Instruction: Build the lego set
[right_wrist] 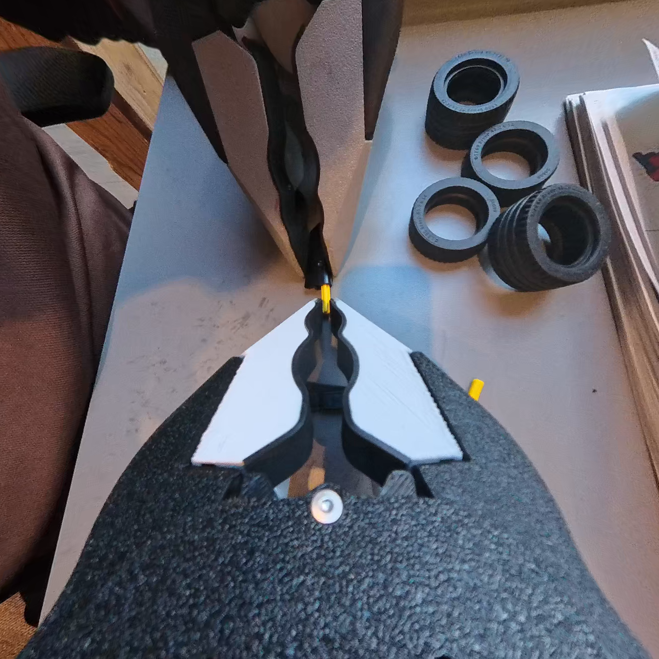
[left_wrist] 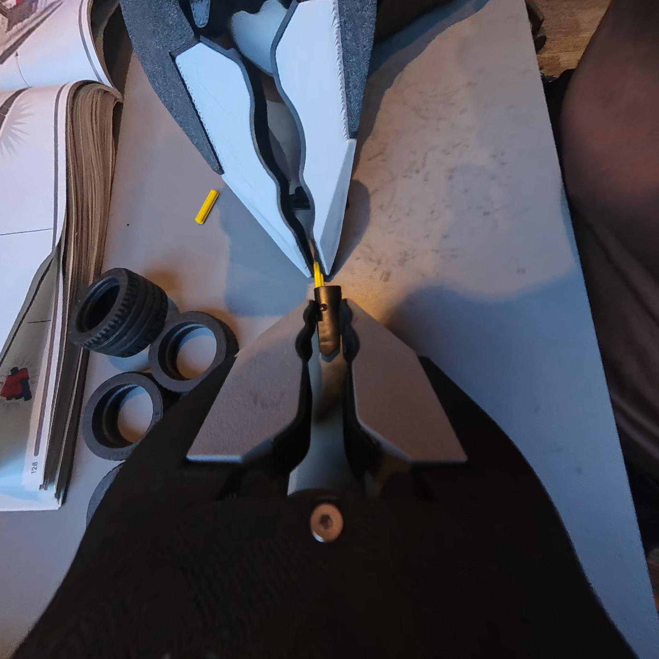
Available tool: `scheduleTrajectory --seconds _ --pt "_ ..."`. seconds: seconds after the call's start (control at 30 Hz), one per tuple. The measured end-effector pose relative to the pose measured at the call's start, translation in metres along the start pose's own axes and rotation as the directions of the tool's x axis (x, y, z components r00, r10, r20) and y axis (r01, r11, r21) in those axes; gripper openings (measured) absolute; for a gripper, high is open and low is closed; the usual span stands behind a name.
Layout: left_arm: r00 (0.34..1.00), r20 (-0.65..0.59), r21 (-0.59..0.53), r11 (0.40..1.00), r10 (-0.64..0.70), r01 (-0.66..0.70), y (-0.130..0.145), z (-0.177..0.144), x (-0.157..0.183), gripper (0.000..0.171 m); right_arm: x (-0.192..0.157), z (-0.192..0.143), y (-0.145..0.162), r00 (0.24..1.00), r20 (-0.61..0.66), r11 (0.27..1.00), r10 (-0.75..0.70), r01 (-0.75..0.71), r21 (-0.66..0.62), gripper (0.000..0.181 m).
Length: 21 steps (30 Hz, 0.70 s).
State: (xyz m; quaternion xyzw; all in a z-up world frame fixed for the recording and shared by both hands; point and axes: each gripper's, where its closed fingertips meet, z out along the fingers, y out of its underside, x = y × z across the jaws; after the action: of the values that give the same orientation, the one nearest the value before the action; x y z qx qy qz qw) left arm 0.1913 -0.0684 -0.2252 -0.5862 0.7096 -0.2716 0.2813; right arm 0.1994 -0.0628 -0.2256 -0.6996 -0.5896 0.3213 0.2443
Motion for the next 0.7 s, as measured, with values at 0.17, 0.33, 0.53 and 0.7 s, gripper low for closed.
scheduleTrajectory --seconds 0.17,0.33,0.53,0.7 --pt "0.999 0.008 0.005 1.0 -0.031 0.031 0.0 0.0 -0.004 0.011 0.006 -0.011 0.002 0.996 -0.069 0.998 -0.062 0.063 0.019 0.002" --pt "0.995 -0.004 0.002 0.995 -0.097 0.097 0.003 -0.002 -0.006 0.011 0.031 -0.05 -0.005 0.993 -0.066 0.972 0.101 -0.084 0.218 0.013" --pt "0.995 0.015 0.001 0.995 -0.103 0.103 0.004 -0.003 -0.009 0.011 0.042 -0.064 -0.008 0.981 -0.033 0.938 0.191 -0.172 0.3 0.017" --pt "0.995 0.037 0.0 0.996 -0.095 0.095 0.005 -0.004 -0.011 0.011 0.039 -0.053 -0.001 0.987 -0.042 0.963 0.154 -0.14 0.23 0.017"
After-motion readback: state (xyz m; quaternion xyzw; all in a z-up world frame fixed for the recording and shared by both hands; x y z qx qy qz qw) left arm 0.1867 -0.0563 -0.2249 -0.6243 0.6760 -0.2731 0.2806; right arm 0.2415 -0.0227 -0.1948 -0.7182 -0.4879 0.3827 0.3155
